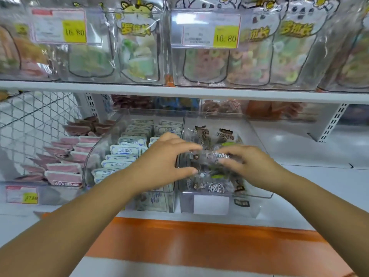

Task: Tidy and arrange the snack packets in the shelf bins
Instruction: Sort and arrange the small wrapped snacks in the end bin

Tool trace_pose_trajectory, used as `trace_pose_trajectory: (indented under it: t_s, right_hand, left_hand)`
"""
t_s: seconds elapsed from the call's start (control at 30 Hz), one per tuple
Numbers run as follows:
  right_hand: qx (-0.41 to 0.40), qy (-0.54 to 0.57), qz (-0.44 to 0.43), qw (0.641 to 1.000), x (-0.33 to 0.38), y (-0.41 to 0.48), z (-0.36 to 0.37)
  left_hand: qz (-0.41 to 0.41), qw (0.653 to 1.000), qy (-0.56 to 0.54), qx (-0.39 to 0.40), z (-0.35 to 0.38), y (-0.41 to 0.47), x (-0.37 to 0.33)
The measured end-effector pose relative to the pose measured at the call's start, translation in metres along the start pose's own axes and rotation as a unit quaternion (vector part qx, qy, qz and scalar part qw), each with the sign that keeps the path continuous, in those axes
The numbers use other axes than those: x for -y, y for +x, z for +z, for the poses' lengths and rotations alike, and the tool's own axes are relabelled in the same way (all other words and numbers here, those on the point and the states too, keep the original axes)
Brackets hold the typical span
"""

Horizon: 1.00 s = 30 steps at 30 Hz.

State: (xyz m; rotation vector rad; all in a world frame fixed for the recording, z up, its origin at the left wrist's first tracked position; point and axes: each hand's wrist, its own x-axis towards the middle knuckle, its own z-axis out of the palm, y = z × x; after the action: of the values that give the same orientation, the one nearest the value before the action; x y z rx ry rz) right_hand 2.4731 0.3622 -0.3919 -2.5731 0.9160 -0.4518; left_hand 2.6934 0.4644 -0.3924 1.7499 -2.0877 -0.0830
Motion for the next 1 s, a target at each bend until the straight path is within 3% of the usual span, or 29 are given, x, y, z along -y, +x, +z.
trace_pose_trajectory:
  t_s: [0.13, 0.37, 0.43, 0.53, 0.67, 0.77, 0.87, 1.0]
  right_hand:
    - [-0.072, 0.177, 0.030, 0.981, 0.001, -0.005, -0.001]
    - [-0.094, 0.223, 0.024, 0.970, 0.010, -0.006, 0.003]
    - [-0.142, 0.169, 0.020, 0.975, 0.010, -0.009, 0.004]
    - [-0.218, -0.036, -0.028, 0.975, 0.013, -0.016, 0.003]
    - [-0.117, -0.085, -0.026, 0.989, 0.023, -0.023, 0.010]
    - [-0.112, -0.021, -0.011, 0.993, 0.023, -0.026, 0.015]
    - [-0.121, 0.148, -0.011, 0.982, 0.020, -0.026, 0.009]
    - [-0.066, 0.295, 0.030, 0.953, 0.018, -0.027, -0.001]
  left_hand:
    - [-0.056, 0.994, -0.089, -0.012, 0.003, 0.013, -0.003]
    - [-0.101, 0.975, -0.187, -0.064, 0.010, 0.022, -0.001]
    - [-0.108, 0.970, -0.202, -0.077, 0.009, 0.022, -0.007]
    - [-0.126, 0.955, -0.251, -0.100, 0.007, 0.020, -0.017]
    - [-0.147, 0.917, -0.363, -0.076, -0.003, 0.016, -0.037]
    - [-0.154, 0.902, -0.401, -0.037, -0.006, 0.014, -0.046]
    - [-0.145, 0.924, -0.351, -0.042, -0.006, 0.013, -0.038]
    - [-0.096, 0.942, -0.319, -0.042, -0.013, 0.013, -0.033]
